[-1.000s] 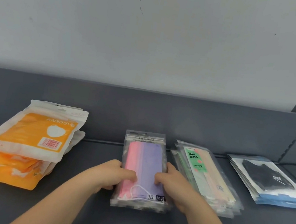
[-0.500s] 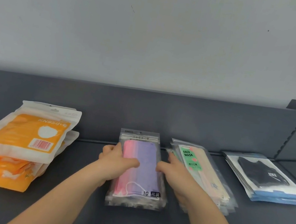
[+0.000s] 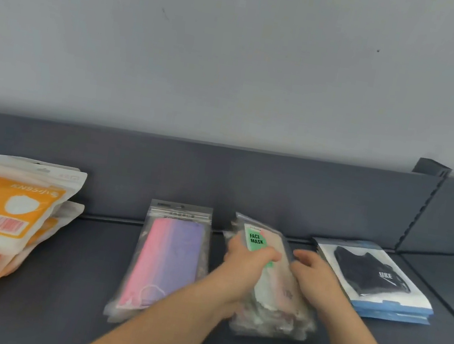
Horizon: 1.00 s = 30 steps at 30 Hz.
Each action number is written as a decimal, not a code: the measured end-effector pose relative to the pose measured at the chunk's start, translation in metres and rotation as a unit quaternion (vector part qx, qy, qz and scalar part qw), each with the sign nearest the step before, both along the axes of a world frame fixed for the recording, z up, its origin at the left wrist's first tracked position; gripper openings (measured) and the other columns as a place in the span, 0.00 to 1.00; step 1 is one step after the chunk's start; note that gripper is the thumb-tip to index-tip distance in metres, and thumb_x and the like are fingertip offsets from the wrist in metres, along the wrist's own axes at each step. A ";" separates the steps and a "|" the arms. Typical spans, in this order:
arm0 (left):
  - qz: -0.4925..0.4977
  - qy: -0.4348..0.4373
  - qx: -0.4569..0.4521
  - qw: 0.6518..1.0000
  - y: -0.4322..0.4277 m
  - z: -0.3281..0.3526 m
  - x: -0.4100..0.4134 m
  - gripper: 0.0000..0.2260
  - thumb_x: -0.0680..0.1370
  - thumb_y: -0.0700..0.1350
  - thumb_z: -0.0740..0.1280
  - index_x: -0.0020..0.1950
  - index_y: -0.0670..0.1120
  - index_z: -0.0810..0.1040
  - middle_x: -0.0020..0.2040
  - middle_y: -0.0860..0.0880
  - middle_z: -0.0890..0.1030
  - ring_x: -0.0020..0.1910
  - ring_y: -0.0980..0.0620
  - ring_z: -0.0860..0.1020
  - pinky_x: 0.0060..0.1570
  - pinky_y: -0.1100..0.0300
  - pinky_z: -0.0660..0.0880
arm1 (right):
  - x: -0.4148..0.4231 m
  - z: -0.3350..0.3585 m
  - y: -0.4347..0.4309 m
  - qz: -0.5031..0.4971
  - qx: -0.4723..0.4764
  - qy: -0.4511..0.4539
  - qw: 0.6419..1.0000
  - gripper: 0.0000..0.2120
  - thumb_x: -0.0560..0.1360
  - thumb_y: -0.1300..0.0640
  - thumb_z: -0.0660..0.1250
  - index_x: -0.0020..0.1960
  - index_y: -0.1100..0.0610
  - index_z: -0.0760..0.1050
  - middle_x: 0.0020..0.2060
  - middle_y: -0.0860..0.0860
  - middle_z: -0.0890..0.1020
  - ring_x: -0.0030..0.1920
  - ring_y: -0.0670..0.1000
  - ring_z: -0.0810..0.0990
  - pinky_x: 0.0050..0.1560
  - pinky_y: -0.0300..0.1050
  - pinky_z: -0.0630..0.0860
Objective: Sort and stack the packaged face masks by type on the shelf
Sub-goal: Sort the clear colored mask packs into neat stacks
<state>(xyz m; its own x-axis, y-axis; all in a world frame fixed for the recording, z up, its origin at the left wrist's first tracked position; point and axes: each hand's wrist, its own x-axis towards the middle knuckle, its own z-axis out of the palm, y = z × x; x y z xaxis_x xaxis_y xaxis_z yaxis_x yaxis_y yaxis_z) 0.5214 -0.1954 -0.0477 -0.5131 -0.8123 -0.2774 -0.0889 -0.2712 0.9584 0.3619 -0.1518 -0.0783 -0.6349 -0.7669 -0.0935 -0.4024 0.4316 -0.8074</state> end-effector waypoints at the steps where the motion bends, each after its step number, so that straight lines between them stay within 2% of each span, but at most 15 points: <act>1: 0.033 -0.021 0.014 0.999 -0.001 -0.007 -0.009 0.51 0.52 0.60 0.70 0.73 0.49 0.60 0.65 0.45 0.75 0.59 0.46 0.78 0.61 0.47 0.76 | -0.004 -0.006 0.001 0.013 0.020 -0.019 1.000 0.24 0.76 0.57 0.66 0.71 0.55 0.70 0.67 0.54 0.75 0.63 0.54 0.76 0.61 0.47 0.71; 3: 0.071 -0.070 0.032 0.994 -0.004 -0.018 -0.019 0.57 0.54 0.61 0.71 0.78 0.50 0.50 0.71 0.45 0.68 0.66 0.44 0.72 0.66 0.46 0.70 | -0.010 -0.016 0.003 0.031 0.026 -0.060 0.997 0.26 0.74 0.56 0.68 0.72 0.52 0.67 0.65 0.53 0.75 0.58 0.53 0.78 0.58 0.48 0.75; 5: 0.107 -0.068 0.047 0.991 -0.005 -0.025 -0.025 0.54 0.63 0.56 0.74 0.79 0.49 0.44 0.75 0.44 0.63 0.70 0.43 0.68 0.68 0.47 0.68 | -0.014 -0.022 0.004 0.040 -0.012 -0.143 0.989 0.28 0.74 0.60 0.68 0.72 0.51 0.65 0.63 0.52 0.76 0.53 0.52 0.81 0.54 0.50 0.79; 6: 0.123 -0.063 0.055 0.989 -0.007 -0.027 -0.027 0.52 0.65 0.53 0.74 0.79 0.49 0.43 0.75 0.43 0.64 0.69 0.42 0.69 0.66 0.47 0.69 | -0.015 -0.023 0.005 0.046 -0.026 -0.176 0.983 0.29 0.74 0.62 0.68 0.72 0.51 0.64 0.63 0.52 0.76 0.51 0.52 0.83 0.51 0.50 0.80; 7: 0.134 -0.061 0.069 0.987 -0.010 -0.029 -0.028 0.52 0.65 0.52 0.75 0.78 0.49 0.45 0.72 0.42 0.67 0.66 0.42 0.72 0.63 0.45 0.72 | -0.015 -0.024 0.006 0.051 -0.033 -0.199 0.978 0.29 0.75 0.63 0.68 0.72 0.51 0.64 0.63 0.53 0.76 0.50 0.52 0.84 0.47 0.48 0.80; 9: 0.133 -0.044 0.103 0.985 -0.014 -0.031 -0.027 0.47 0.63 0.48 0.76 0.75 0.44 0.54 0.63 0.41 0.77 0.56 0.42 0.79 0.53 0.45 0.79 | -0.018 -0.026 0.007 0.062 -0.053 -0.237 0.968 0.29 0.75 0.64 0.68 0.72 0.51 0.64 0.61 0.54 0.77 0.49 0.54 0.84 0.43 0.47 0.80; 11: 0.105 -0.016 0.127 0.986 -0.013 -0.035 -0.027 0.43 0.58 0.45 0.78 0.69 0.39 0.65 0.53 0.41 0.83 0.47 0.43 0.85 0.44 0.47 0.83 | -0.021 -0.026 0.009 0.077 -0.078 -0.256 0.960 0.29 0.74 0.67 0.69 0.70 0.49 0.64 0.58 0.52 0.78 0.49 0.54 0.84 0.42 0.47 0.80; 12: 0.089 -0.014 0.125 0.988 -0.011 -0.036 -0.027 0.43 0.56 0.45 0.80 0.68 0.40 0.68 0.52 0.41 0.84 0.46 0.43 0.85 0.44 0.47 0.83 | -0.022 -0.025 0.009 0.084 -0.090 -0.257 0.958 0.31 0.74 0.67 0.70 0.71 0.48 0.64 0.59 0.51 0.78 0.50 0.53 0.84 0.43 0.47 0.81; 14: 0.083 -0.002 0.084 0.993 -0.010 -0.037 -0.027 0.40 0.61 0.41 0.82 0.68 0.43 0.65 0.53 0.44 0.84 0.48 0.45 0.85 0.47 0.48 0.83 | -0.024 -0.025 0.011 0.093 -0.122 -0.255 0.955 0.35 0.73 0.68 0.72 0.72 0.46 0.62 0.61 0.50 0.76 0.54 0.53 0.82 0.49 0.52 0.82; 16: 0.090 0.037 0.029 0.995 -0.012 -0.038 -0.025 0.39 0.66 0.34 0.79 0.70 0.48 0.62 0.56 0.47 0.82 0.52 0.48 0.83 0.49 0.49 0.82 | -0.028 -0.023 0.011 0.101 -0.157 -0.262 0.947 0.39 0.71 0.67 0.74 0.73 0.44 0.60 0.63 0.48 0.75 0.58 0.52 0.80 0.54 0.55 0.81; 19: 0.061 0.090 -0.074 0.991 -0.013 -0.027 -0.022 0.41 0.65 0.31 0.78 0.70 0.52 0.64 0.59 0.49 0.82 0.55 0.49 0.83 0.52 0.47 0.82 | -0.037 -0.014 0.011 0.155 -0.189 -0.296 0.923 0.39 0.68 0.63 0.77 0.73 0.48 0.63 0.63 0.50 0.79 0.60 0.54 0.80 0.56 0.56 0.80; 22: 0.044 0.115 -0.151 0.981 -0.014 -0.018 -0.024 0.42 0.60 0.33 0.78 0.70 0.50 0.67 0.60 0.46 0.82 0.57 0.46 0.82 0.54 0.44 0.80 | -0.042 -0.004 0.014 0.224 -0.228 -0.276 0.907 0.36 0.67 0.65 0.77 0.70 0.53 0.67 0.61 0.52 0.81 0.61 0.54 0.81 0.56 0.51 0.80; 24: 0.048 0.106 -0.192 0.975 -0.015 -0.015 -0.027 0.41 0.56 0.37 0.79 0.67 0.53 0.70 0.59 0.48 0.82 0.58 0.48 0.82 0.54 0.45 0.80 | -0.044 -0.003 0.013 0.222 -0.264 -0.227 0.911 0.35 0.70 0.70 0.73 0.72 0.52 0.65 0.62 0.49 0.80 0.62 0.50 0.79 0.55 0.45 0.80; 26: 0.060 0.082 -0.214 0.972 -0.014 -0.017 -0.029 0.44 0.54 0.42 0.80 0.67 0.56 0.68 0.60 0.49 0.81 0.61 0.49 0.80 0.56 0.46 0.80 | -0.045 -0.006 0.013 0.231 -0.276 -0.182 0.915 0.37 0.72 0.71 0.72 0.74 0.50 0.61 0.64 0.45 0.78 0.65 0.46 0.77 0.58 0.43 0.78; 30: 0.075 0.070 -0.223 0.969 -0.009 -0.024 -0.026 0.49 0.53 0.46 0.80 0.69 0.62 0.60 0.65 0.51 0.73 0.63 0.52 0.76 0.55 0.48 0.80 | -0.041 -0.014 0.018 0.252 -0.256 -0.153 0.921 0.42 0.68 0.53 0.75 0.75 0.45 0.55 0.68 0.43 0.73 0.69 0.45 0.72 0.66 0.53 0.74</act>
<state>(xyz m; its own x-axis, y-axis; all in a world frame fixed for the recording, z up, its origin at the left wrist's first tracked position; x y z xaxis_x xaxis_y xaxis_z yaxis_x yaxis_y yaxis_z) 0.4950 -0.2047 -0.0717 -0.3864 -0.9040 0.1831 0.0598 0.1736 0.9830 0.3206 -0.1335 -0.0919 -0.1913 -0.9502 0.2462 -0.1676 -0.2155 -0.9620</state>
